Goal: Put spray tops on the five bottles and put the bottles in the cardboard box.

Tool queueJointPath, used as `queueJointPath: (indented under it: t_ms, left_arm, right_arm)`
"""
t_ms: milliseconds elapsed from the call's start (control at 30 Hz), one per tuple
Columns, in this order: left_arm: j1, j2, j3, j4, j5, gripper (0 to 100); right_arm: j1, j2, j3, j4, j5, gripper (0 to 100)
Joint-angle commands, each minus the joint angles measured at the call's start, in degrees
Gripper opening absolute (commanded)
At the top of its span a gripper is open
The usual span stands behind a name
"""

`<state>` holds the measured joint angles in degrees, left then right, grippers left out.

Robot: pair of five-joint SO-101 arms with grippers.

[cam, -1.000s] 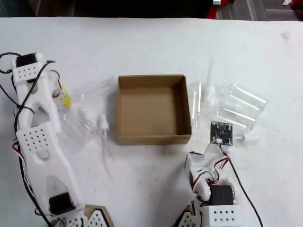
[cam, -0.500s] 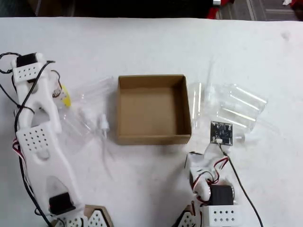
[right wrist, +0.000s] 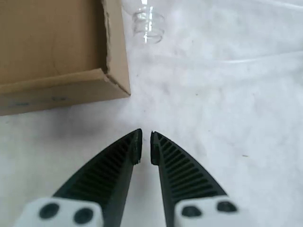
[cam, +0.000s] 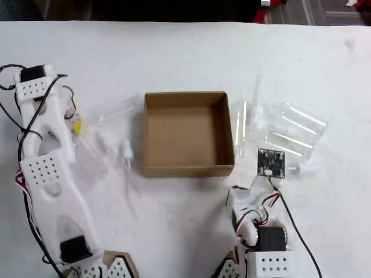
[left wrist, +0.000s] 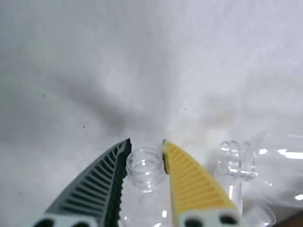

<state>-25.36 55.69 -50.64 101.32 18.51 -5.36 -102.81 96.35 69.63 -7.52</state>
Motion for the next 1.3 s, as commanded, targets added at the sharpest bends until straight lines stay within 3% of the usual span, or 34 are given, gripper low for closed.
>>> queueJointPath:
  t_ms: [0, 367, 800, 1000, 1100, 1267]
  left_arm:
    - [-0.1, -7.7, -2.5, 1.1, 0.4, 2]
    - [4.3, -33.8, -2.4, 1.1, 0.3, 2]
    - [36.5, -62.4, -1.9, 1.1, 0.5, 2]
    - [47.2, -73.5, 16.4, 0.5, 0.6, 2]
    - [49.6, -80.8, 27.5, -5.4, 0.5, 2]
    - [46.5, -91.4, 47.4, -29.5, 0.1, 2]
  right_arm:
    - [-0.2, -0.3, 0.5, 0.6, 0.1, 1.7]
    - [-0.2, -0.3, 0.5, 0.6, 0.1, 1.7]
    - [-0.1, -0.3, 0.5, 0.6, 0.1, 1.7]
    - [-0.1, -0.3, 0.5, 0.6, 0.1, 1.6]
    - [-0.1, -0.3, 0.5, 0.6, 0.1, 1.6]
    - [-0.1, -0.3, 0.5, 0.6, 0.1, 1.6]
